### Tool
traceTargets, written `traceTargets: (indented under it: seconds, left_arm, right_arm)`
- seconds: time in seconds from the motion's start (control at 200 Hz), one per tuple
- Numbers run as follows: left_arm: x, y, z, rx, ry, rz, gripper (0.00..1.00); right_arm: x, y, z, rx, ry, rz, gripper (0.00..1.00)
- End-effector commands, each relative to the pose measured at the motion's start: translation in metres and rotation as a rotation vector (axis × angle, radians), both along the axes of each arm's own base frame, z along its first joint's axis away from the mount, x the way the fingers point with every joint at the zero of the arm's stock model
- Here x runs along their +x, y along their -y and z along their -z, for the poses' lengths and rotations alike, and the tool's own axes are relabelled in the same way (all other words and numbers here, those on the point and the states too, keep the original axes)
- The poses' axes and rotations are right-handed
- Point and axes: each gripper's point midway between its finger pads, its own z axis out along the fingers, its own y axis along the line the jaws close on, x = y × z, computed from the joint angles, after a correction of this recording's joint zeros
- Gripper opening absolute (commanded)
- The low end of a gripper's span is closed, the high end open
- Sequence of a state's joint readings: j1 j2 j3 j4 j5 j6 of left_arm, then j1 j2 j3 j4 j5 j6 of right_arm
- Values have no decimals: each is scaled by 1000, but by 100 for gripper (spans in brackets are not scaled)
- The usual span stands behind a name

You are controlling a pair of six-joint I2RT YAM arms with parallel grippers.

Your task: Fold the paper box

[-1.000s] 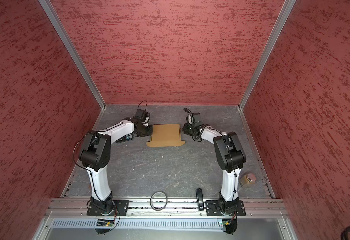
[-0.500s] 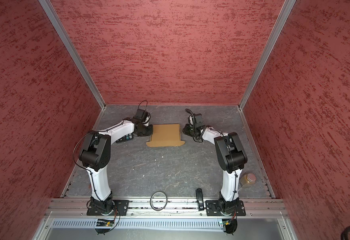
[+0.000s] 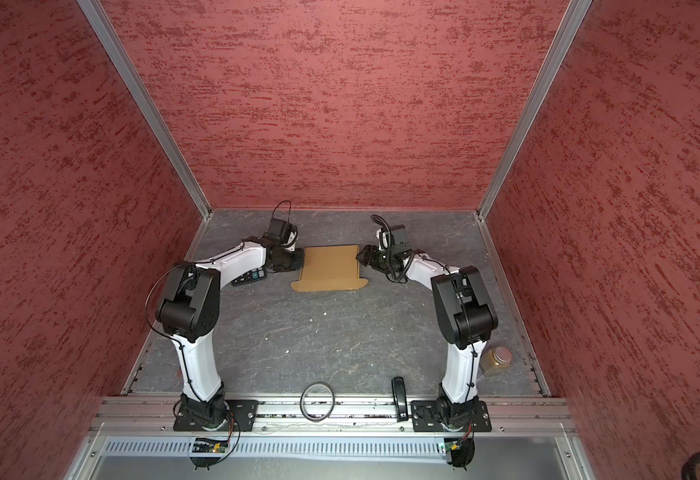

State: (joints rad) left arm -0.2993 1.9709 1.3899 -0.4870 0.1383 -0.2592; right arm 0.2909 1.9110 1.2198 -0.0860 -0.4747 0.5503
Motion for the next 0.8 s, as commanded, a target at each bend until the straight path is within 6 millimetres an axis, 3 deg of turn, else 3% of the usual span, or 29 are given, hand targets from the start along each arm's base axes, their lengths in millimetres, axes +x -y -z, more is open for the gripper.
traceTargets:
  seconds: [0.0,0.195,0.797]
  left_arm:
    - [-13,-9,18,31,-55,6,8]
    - [-13,-10,19,28,-53,7,8]
    - [-9,-8,21,23,-45,15,8]
  right_arm:
    - [-3,-13,-13,86,17,-69,72]
    - [-1,-26,-11,158,1,-111,80]
    - [9,-46,-4,279,-43,-162,74]
